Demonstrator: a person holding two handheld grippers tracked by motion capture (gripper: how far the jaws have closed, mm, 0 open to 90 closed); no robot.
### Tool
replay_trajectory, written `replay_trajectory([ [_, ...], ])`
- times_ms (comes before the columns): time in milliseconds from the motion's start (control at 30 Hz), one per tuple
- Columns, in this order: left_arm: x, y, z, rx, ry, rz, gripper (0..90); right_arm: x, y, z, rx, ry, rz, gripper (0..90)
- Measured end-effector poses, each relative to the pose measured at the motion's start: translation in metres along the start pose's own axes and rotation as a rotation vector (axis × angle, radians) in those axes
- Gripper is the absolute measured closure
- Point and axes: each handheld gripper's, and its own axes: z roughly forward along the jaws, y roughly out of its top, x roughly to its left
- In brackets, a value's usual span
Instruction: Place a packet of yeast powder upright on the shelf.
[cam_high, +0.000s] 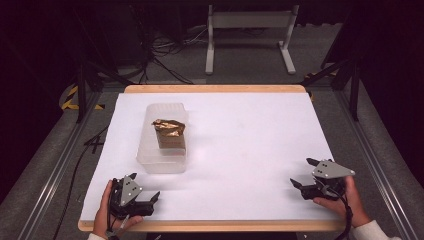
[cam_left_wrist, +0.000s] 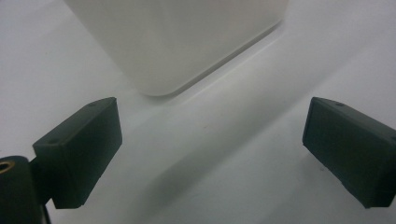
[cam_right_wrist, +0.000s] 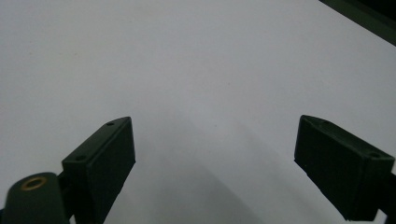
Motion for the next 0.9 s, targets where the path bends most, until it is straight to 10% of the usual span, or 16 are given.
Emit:
replay_trajectory([
  [433, 0.000, 0.002, 0.002, -0.008, -0.004, -0.001, 5.4, -0.001, -0.032, -0.021, -0.066, 0.020, 0.094, 11.5],
  [633, 0.002, 0.003, 0.002, -0.018, -0.006, -0.011, 5.4, -0.004, -0.042, -0.033, -0.116, -0.069, 0.145, 6.6],
  [900, 0.006, 0.004, 0.003, -0.030, -0.006, -0.034, 5.3, -0.005, -0.044, -0.033, -0.126, -0.078, 0.161, 6.7],
])
